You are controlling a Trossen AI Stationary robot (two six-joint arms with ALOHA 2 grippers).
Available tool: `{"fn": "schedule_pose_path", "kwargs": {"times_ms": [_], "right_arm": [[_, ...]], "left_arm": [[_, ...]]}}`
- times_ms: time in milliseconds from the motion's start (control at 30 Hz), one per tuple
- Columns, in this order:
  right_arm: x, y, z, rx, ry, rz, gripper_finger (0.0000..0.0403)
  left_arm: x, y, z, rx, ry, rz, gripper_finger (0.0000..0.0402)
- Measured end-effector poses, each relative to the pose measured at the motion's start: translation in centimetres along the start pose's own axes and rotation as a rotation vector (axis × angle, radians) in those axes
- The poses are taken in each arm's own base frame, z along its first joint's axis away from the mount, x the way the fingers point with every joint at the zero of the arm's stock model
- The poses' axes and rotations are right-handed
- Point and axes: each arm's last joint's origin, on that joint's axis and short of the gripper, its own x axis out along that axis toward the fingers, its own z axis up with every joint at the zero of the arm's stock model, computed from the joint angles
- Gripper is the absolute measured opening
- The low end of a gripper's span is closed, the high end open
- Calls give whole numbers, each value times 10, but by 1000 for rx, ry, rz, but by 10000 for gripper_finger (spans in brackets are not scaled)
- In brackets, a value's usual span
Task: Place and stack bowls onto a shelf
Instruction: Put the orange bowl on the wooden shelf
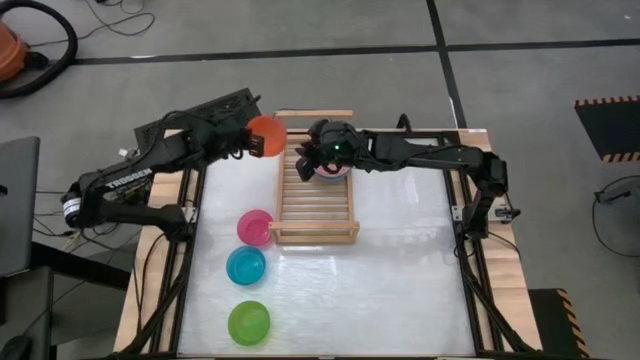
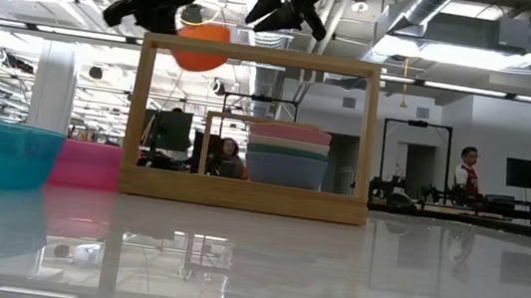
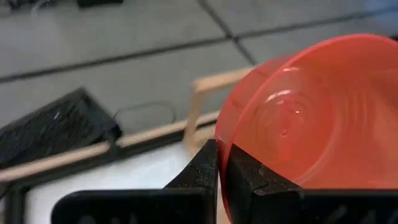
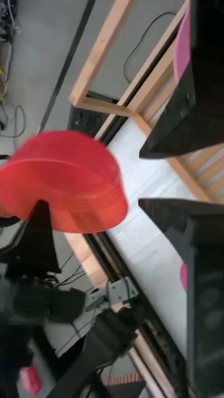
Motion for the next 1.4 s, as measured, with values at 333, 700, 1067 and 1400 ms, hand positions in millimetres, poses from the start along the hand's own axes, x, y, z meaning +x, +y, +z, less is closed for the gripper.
{"fn": "schedule_pose_path", "kwargs": {"times_ms": [333, 700, 1067, 1400], "right_arm": [[2, -6, 8, 31, -63, -22, 218], [2, -9, 10, 38, -98, -95, 207], [3, -15, 5, 69, -58, -147, 98], [4, -17, 2, 52, -27, -166, 23]], "left_arm": [[-9, -24, 2, 1, -162, 0, 0], [-3, -43, 2, -18, -215, -55, 0], [6, -56, -5, 2, -204, -67, 0], [6, -57, -7, 36, -173, -107, 4]]}}
